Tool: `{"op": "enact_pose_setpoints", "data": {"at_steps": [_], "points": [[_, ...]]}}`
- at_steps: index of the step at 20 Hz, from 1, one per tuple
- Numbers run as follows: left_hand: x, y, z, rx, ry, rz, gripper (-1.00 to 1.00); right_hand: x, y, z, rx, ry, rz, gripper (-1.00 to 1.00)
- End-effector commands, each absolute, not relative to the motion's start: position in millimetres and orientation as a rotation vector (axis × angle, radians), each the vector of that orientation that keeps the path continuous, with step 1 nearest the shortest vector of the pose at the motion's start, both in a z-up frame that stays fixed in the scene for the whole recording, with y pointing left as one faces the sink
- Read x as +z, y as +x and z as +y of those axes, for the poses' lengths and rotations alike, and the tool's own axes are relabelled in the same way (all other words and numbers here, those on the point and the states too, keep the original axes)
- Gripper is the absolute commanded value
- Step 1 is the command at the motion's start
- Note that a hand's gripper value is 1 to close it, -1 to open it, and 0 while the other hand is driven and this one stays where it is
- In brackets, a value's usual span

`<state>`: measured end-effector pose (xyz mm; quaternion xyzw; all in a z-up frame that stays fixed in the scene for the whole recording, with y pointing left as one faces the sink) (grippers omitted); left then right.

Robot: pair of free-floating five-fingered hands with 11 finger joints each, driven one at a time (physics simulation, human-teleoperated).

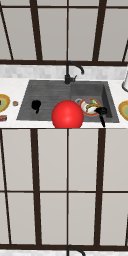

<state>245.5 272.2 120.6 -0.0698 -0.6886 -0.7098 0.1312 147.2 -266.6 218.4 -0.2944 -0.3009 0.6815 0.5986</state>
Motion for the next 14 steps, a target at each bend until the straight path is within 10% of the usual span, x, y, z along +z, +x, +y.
{"op": "enact_pose_setpoints", "data": {"at_steps": [1, 14], "points": [[121, 246, 272, -2.061, -0.203, -1.999, 0.0, 219, 127, -267, 1.536, -0.673, -0.75, -1.0], [121, 246, 272, -2.061, -0.203, -1.999, 0.0, 212, 175, -262, 1.587, -0.594, -0.634, -1.0]]}}
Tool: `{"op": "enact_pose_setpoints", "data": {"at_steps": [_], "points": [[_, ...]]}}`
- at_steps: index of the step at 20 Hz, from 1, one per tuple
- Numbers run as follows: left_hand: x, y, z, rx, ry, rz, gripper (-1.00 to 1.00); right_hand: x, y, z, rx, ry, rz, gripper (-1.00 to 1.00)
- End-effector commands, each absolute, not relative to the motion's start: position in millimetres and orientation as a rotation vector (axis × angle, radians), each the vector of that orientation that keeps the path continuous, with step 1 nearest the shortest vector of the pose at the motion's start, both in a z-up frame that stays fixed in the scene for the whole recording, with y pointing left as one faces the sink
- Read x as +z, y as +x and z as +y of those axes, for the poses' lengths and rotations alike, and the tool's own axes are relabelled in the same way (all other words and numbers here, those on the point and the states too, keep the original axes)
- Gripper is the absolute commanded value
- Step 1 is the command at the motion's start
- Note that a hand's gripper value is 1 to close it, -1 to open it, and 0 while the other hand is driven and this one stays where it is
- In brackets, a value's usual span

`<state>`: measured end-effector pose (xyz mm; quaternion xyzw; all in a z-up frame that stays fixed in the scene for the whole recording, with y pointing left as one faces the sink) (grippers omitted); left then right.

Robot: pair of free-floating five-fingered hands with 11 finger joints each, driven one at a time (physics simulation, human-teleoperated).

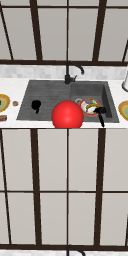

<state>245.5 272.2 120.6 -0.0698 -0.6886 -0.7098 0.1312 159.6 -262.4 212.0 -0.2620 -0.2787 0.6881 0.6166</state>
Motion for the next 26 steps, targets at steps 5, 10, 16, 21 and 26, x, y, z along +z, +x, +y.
{"op": "enact_pose_setpoints", "data": {"at_steps": [5, 10, 16, 21, 26], "points": [[121, 246, 272, -2.061, -0.203, -1.999, 0.0, 210, 213, -258, 1.591, -0.575, -0.613, -1.0], [121, 246, 272, -2.061, -0.203, -1.999, 0.0, 201, 253, -250, 1.596, -0.578, -0.596, -1.0], [121, 246, 272, -2.061, -0.203, -1.999, 0.0, 188, 279, -247, 1.669, -0.577, -0.64, -1.0], [121, 246, 272, -2.061, -0.203, -1.999, 0.0, 164, 315, -245, 1.66, -0.602, -0.627, -1.0], [121, 246, 272, -2.061, -0.203, -1.999, 0.0, 134, 336, -244, 1.7, -0.603, -0.629, -1.0]]}}
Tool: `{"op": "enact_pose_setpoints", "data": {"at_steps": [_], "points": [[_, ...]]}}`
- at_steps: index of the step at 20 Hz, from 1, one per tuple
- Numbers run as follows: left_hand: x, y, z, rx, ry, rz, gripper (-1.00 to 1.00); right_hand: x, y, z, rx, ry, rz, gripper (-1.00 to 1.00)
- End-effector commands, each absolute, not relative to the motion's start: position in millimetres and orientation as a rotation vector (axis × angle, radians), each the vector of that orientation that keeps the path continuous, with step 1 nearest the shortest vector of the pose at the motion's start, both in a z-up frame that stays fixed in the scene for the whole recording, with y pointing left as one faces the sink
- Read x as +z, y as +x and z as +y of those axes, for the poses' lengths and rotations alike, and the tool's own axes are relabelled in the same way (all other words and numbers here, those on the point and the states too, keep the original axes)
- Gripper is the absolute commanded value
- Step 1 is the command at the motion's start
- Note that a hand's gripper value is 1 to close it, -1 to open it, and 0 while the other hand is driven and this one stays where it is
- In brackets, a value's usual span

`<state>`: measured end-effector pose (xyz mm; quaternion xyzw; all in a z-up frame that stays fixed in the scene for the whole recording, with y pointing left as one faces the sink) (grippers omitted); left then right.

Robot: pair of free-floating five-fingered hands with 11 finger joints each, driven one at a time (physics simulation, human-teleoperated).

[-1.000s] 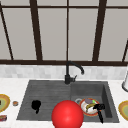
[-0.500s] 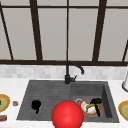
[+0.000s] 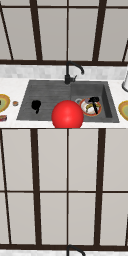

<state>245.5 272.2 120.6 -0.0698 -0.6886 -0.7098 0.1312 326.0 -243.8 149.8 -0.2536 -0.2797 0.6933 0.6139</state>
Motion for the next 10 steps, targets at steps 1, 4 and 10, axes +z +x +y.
{"op": "enact_pose_setpoints", "data": {"at_steps": [1, 4, 10], "points": [[121, 246, 272, -2.061, -0.203, -1.999, 0.0, 129, 336, -244, 1.713, -0.598, -0.637, -1.0], [121, 246, 272, -2.061, -0.203, -1.999, 0.0, 121, 336, -244, 1.727, -0.578, -0.641, -1.0], [121, 246, 272, -2.061, -0.203, -1.999, 0.0, 108, 338, -246, 1.752, -0.528, -0.699, -1.0]]}}
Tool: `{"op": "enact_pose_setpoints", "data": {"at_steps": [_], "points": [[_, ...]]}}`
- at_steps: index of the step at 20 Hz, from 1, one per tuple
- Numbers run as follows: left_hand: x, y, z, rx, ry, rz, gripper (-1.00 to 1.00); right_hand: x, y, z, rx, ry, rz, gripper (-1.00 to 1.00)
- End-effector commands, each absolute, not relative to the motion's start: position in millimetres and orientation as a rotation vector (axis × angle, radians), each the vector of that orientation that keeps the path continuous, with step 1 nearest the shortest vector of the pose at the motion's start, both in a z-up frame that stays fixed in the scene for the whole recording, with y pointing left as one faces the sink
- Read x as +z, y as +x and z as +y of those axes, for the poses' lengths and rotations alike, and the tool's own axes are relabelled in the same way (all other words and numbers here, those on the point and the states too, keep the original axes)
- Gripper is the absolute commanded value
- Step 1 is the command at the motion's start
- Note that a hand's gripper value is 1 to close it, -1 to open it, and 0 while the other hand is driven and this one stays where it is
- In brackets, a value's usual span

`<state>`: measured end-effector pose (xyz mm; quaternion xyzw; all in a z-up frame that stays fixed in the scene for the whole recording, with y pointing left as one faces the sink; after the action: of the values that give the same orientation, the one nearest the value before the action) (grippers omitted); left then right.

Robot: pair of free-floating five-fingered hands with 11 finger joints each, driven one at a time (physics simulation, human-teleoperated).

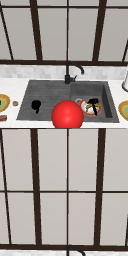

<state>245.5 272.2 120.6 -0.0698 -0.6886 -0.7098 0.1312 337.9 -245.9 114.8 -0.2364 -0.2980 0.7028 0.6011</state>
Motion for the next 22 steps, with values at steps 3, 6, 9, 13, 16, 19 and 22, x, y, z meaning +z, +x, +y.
{"op": "enact_pose_setpoints", "data": {"at_steps": [3, 6, 9, 13, 16, 19, 22], "points": [[121, 246, 272, -2.061, -0.203, -1.999, 0.0, 102, 338, -246, 1.773, -0.493, -0.707, -1.0], [121, 246, 272, -2.061, -0.203, -1.999, 0.0, 95, 338, -246, 1.789, -0.461, -0.724, -1.0], [121, 246, 272, -2.061, -0.203, -1.999, 0.0, 88, 338, -246, 1.8, -0.431, -0.725, -1.0], [121, 246, 272, -2.061, -0.203, -1.999, 0.0, 79, 352, -245, 1.774, -0.383, -0.66, -1.0], [121, 246, 272, -2.061, -0.203, -1.999, 0.0, 78, 364, -244, 1.75, -0.321, -0.603, -1.0], [121, 246, 272, -2.061, -0.203, -1.999, 0.0, 79, 372, -244, 1.74, -0.252, -0.551, -1.0], [121, 246, 272, -2.061, -0.203, -1.999, 0.0, 84, 378, -247, 1.766, -0.26, -0.609, -1.0]]}}
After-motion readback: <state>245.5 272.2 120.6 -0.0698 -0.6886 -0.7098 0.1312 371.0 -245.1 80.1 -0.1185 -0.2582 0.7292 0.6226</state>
